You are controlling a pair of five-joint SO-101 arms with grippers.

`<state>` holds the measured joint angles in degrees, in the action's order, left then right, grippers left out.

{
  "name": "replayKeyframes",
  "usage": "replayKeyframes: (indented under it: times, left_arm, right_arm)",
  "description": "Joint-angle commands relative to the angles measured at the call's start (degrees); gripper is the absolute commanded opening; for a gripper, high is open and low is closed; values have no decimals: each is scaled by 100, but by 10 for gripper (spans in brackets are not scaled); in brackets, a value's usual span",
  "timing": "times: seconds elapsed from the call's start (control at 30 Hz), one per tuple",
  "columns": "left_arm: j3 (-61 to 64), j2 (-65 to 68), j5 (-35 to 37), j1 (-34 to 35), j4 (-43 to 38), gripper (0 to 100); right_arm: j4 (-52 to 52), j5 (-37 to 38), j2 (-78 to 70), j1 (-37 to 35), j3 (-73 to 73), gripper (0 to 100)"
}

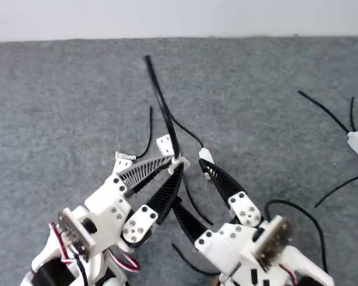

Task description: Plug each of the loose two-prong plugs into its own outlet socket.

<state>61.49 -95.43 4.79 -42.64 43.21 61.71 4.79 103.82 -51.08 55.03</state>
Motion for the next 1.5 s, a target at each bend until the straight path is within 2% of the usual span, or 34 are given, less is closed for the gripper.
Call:
replayKeyframes:
  times: [0.0,0.23,0.43,0.67,1.1,1.47]
  left_arm:
    - [-110,44,-44,79,-44,11]
    - [-110,44,-44,79,-35,11]
    - [-347,44,-44,62,334,11]
    - [-637,44,-44,-264,765,11]
    - [-637,44,-44,-290,818,11]
    - [-673,44,-105,-273,1240,11]
  right_arm:
    - [-233,-62,13,-13,62,263]
    - [-215,-62,22,-4,70,263]
    - [-259,-114,22,655,53,263]
    - [-268,-114,22,681,53,263]
    - [-277,-88,22,699,70,263]
    - [-400,-62,22,822,79,263]
